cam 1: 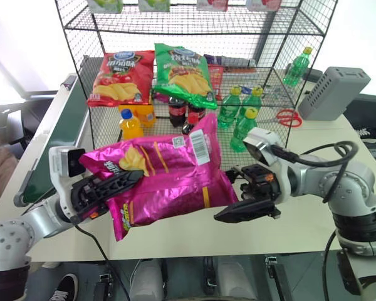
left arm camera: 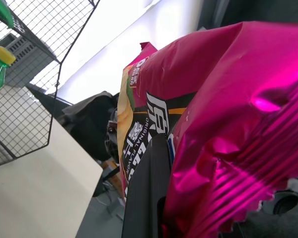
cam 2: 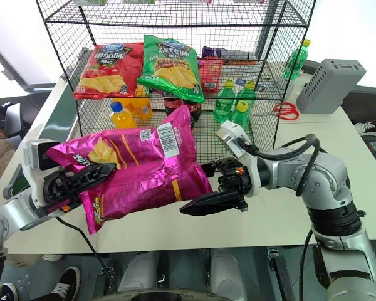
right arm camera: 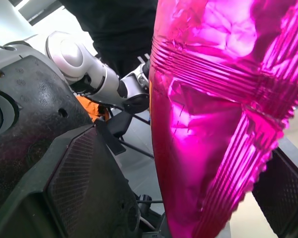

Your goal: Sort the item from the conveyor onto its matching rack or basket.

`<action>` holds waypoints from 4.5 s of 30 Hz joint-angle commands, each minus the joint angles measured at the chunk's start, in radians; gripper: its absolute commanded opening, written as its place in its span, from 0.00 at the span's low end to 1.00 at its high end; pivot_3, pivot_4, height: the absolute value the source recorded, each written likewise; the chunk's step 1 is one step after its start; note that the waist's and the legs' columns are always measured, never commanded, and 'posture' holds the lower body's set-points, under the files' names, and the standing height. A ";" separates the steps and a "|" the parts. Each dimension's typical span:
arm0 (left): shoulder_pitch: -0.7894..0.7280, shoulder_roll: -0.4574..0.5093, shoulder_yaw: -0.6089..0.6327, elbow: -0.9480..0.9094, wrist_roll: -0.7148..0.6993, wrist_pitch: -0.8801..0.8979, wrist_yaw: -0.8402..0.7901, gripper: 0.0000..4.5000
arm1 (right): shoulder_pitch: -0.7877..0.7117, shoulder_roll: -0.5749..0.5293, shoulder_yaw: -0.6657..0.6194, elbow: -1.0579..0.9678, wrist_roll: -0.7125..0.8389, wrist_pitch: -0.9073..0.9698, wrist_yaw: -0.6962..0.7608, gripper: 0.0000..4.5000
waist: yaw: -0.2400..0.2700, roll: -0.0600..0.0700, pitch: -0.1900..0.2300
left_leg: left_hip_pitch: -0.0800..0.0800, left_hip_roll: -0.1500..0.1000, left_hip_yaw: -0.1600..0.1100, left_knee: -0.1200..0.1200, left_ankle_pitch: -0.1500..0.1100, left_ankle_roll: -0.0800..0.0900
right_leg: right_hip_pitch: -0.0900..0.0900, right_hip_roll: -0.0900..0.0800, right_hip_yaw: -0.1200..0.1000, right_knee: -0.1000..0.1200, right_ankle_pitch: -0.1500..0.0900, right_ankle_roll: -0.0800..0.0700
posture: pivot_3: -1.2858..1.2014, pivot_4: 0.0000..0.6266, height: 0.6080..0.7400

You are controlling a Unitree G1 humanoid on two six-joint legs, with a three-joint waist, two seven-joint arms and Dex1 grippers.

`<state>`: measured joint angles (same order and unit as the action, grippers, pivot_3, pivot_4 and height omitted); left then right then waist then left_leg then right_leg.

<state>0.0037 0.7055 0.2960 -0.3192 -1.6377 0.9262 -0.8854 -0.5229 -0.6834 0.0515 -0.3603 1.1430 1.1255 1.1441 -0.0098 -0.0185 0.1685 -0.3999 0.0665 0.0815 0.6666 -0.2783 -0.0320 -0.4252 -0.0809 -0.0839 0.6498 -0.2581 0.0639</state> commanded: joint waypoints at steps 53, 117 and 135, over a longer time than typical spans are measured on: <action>-0.171 -0.126 0.031 0.071 0.545 -0.282 -0.085 0.88 | 0.224 -0.128 -0.443 0.198 -0.826 -1.210 -0.278 0.03 | 0.019 0.000 0.000 | -0.002 0.000 0.001 0.000 0.000 0.000 | -0.002 0.000 -0.001 -0.001 0.000 0.001 | 0.52 0.24 1.00; -0.230 -0.260 -0.034 -0.072 0.669 -0.473 0.059 0.88 | -0.092 -0.199 -0.021 0.555 -1.683 -1.280 -0.782 0.99 | 0.001 -0.001 0.000 | -0.002 0.000 0.001 0.000 0.003 -0.005 | 0.000 0.000 0.000 -0.001 0.000 0.001 | 0.52 0.24 1.00; -0.237 -0.269 -0.044 -0.064 0.672 -0.479 0.058 0.88 | -0.027 -0.271 -0.094 0.442 -1.556 -1.291 -0.683 0.99 | -0.001 -0.001 0.000 | -0.001 0.000 0.001 0.000 0.003 -0.005 | 0.000 0.000 0.000 -0.001 0.000 0.001 | 0.52 0.24 1.00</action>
<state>-0.2214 0.4318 0.2480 -0.3638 -0.9679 0.4640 -0.8248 -0.5571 -0.9294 -0.0119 0.1151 -0.4366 -0.1597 0.4410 -0.0106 -0.0197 0.1683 -0.4009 0.0665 0.0825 0.6671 -0.2749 -0.0374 -0.4252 -0.0813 -0.0841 0.6487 -0.2579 0.0649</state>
